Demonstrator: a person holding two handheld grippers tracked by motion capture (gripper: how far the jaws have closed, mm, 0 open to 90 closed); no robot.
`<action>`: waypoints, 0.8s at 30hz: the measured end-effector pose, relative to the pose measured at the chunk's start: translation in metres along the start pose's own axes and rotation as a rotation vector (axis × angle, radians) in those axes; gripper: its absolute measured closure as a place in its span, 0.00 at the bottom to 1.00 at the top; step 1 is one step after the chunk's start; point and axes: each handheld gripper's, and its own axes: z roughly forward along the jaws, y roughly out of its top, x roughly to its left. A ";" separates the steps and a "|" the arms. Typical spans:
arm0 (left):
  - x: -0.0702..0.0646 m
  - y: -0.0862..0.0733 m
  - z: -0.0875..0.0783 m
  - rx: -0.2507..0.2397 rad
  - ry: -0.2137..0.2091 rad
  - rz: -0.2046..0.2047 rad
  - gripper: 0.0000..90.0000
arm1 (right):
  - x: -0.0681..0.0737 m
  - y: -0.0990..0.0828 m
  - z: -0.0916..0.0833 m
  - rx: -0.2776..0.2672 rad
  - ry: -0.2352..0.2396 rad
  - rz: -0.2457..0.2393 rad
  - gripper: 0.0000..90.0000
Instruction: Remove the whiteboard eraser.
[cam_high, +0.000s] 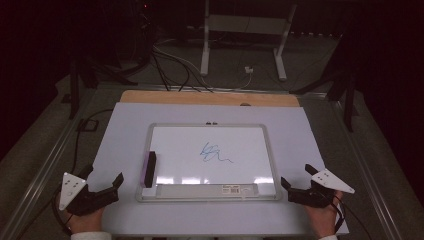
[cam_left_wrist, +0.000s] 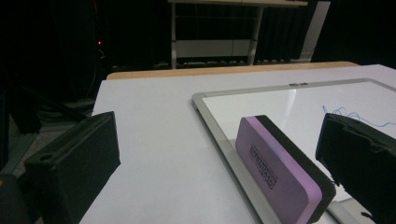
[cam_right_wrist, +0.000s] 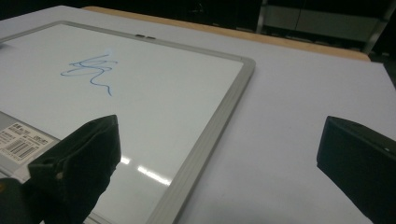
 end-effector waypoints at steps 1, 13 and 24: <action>0.001 0.001 -0.001 -0.003 -0.001 -0.002 0.01 | 0.000 0.000 -0.001 -0.005 0.004 0.003 0.00; 0.003 0.013 -0.006 0.007 0.000 -0.035 0.01 | 0.002 0.000 -0.007 -0.041 -0.009 0.010 0.00; 0.012 0.026 -0.001 0.061 -0.033 -0.082 0.01 | 0.007 0.001 -0.004 -0.033 -0.003 -0.019 0.00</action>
